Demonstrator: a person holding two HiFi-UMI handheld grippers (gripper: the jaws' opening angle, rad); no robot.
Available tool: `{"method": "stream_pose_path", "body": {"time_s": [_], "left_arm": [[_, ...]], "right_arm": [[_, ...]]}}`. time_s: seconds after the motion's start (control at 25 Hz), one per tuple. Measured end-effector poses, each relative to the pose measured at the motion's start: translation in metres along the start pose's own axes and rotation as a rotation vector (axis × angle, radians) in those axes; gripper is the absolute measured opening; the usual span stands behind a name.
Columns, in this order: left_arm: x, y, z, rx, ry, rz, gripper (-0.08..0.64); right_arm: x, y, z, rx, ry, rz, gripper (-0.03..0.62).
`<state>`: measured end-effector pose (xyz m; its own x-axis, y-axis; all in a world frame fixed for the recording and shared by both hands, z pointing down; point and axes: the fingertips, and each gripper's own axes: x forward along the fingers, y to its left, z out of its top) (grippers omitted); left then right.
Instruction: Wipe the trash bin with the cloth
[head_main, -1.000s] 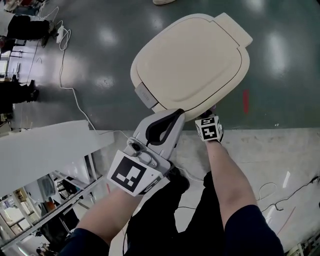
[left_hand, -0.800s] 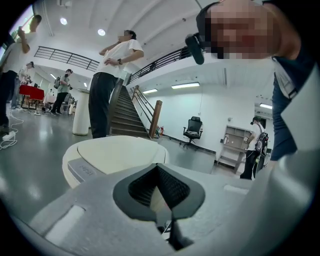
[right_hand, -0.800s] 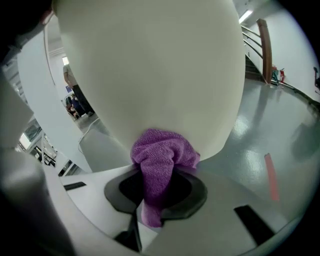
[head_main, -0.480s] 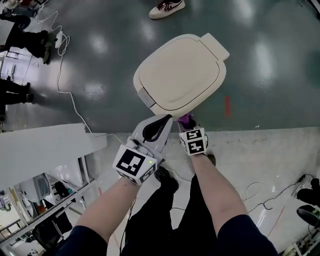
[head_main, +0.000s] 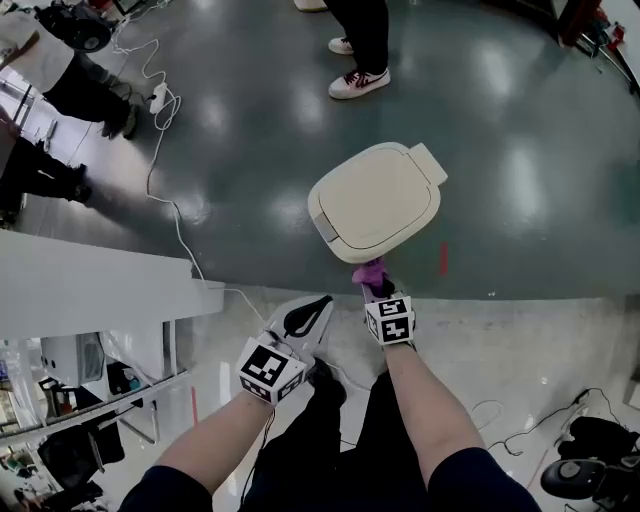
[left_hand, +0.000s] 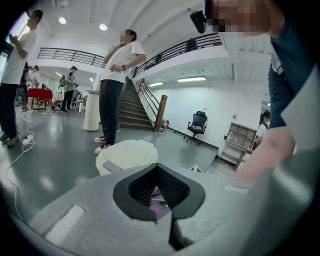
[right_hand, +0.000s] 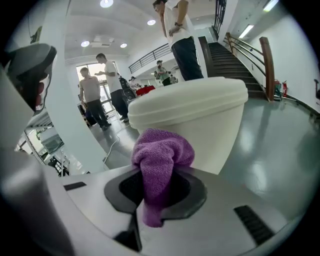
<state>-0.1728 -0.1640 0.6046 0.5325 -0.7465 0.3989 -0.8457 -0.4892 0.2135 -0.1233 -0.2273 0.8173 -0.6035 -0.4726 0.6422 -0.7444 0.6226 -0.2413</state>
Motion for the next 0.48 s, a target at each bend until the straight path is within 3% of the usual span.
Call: {"method": "stream_pose_path", "body": {"time_s": [0.24, 0.48], "left_arm": [[-0.072, -0.036, 0.007, 0.042, 0.064, -0.039, -0.012], [-0.113, -0.078, 0.06, 0.082, -0.003, -0.085, -0.012]], "right_arm": [[-0.078, 0.03, 0.013, -0.006, 0.014, 0.02, 0.077], [-0.165, 0.081, 0.054, -0.071, -0.014, 0.098, 0.077]]}}
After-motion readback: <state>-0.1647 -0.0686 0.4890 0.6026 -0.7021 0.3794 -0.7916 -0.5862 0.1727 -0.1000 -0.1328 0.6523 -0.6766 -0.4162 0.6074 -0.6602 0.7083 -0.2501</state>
